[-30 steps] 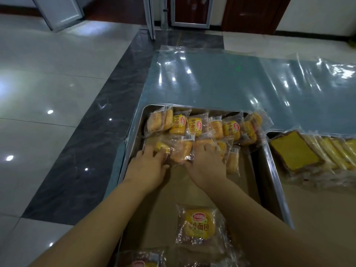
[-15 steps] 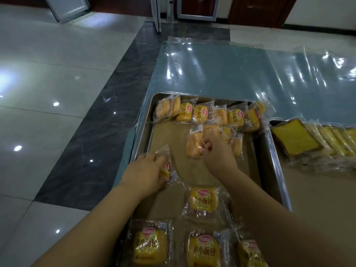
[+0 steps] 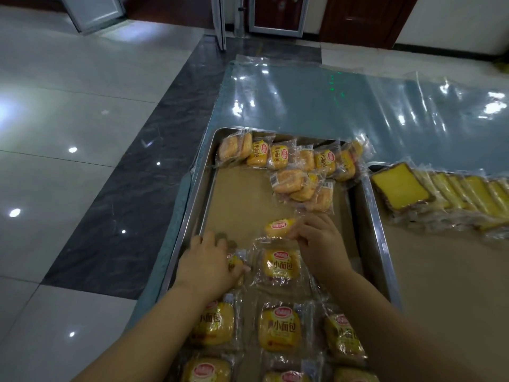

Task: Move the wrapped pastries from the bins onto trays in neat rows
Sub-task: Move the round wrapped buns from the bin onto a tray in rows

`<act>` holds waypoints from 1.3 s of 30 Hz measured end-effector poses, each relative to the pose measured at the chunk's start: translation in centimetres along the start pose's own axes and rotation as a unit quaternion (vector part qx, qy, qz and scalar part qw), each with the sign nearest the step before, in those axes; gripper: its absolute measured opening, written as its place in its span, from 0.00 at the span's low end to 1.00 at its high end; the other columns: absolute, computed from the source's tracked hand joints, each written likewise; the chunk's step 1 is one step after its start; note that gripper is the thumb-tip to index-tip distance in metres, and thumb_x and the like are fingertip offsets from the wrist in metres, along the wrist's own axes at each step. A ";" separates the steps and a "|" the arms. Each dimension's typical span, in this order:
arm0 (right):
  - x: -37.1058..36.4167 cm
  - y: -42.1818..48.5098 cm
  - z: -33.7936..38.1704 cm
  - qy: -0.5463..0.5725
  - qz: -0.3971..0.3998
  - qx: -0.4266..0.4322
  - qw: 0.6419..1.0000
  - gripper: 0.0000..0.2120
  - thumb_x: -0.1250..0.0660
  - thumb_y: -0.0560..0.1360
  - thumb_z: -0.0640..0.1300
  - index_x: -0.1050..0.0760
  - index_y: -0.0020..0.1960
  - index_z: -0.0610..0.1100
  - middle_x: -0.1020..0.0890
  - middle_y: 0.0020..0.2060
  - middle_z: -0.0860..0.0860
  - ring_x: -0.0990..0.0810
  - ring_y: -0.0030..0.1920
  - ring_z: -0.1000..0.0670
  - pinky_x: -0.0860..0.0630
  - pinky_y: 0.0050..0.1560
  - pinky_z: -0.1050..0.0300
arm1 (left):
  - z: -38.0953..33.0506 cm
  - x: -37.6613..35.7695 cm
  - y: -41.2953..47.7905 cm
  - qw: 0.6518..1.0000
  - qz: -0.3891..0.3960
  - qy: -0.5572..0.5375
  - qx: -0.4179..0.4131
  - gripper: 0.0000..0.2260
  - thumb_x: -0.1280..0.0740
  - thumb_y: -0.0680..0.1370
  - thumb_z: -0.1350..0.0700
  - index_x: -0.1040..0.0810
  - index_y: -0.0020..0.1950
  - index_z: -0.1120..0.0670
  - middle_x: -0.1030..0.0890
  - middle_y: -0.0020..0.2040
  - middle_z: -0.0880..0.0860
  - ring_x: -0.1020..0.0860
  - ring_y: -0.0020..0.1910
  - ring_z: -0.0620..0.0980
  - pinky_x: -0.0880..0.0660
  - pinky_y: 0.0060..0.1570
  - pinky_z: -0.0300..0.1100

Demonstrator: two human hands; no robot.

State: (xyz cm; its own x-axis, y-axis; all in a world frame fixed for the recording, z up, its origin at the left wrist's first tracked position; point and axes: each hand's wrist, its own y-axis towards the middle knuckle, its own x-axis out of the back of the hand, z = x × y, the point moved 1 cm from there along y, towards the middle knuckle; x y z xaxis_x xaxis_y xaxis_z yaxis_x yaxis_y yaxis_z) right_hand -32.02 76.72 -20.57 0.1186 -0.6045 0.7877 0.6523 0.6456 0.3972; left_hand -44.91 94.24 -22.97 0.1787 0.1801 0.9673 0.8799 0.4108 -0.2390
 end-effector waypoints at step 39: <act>-2.4 9.5 -3.3 -0.101 0.105 -0.350 0.925 0.22 0.36 0.75 0.45 0.35 0.67 0.40 0.32 0.67 0.42 0.36 0.66 0.40 0.33 0.65 0.42 | 0.9 1.7 7.1 0.989 -0.081 -0.013 -0.125 0.20 0.41 0.77 0.43 0.30 0.65 0.51 0.35 0.69 0.53 0.41 0.70 0.54 0.40 0.69 0.47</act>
State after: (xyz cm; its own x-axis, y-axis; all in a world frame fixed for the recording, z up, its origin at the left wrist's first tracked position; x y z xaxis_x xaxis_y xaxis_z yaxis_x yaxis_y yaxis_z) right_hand -23.62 82.78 -20.25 0.2028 -0.3550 0.9126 0.9641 0.2354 -0.1227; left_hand -38.70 98.28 -23.08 0.0185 0.1551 0.9877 0.9778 0.2033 -0.0502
